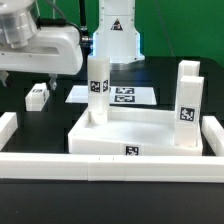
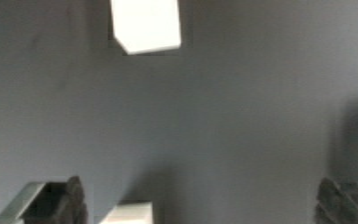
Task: Assemble desk
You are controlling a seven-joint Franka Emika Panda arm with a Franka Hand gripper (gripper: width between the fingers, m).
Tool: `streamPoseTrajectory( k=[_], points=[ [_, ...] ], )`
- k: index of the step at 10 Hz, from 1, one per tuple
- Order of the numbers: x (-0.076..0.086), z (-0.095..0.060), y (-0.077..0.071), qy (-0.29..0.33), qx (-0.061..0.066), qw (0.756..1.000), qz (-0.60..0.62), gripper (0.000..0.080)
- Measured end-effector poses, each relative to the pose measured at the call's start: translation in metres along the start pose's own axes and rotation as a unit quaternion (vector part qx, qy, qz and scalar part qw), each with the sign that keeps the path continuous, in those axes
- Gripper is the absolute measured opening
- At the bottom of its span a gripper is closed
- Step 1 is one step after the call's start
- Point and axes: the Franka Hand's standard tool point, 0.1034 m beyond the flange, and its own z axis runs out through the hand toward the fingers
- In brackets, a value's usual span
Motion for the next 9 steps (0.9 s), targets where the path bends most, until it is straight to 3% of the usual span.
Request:
streamPoseTrajectory(
  k=[1,2,4,6,9],
  points=[
    [-0.003,0.004,0.006,-0.053,0.011,0.998,-0.010,0.0649],
    [0.002,0.011,0.013,-0.062,0.009,0.998,-0.015,0.0649],
    [-0.012,0.036,0.012,-0.114,0.014,0.993,-0.012,0.0649],
    [-0.016,0.035,0.008,-0.172,0.024,0.985,-0.012,0.0649],
    [-0.015,0.048,0.011,-0.171,0.017,0.985,-0.011,0.0649]
  ],
)
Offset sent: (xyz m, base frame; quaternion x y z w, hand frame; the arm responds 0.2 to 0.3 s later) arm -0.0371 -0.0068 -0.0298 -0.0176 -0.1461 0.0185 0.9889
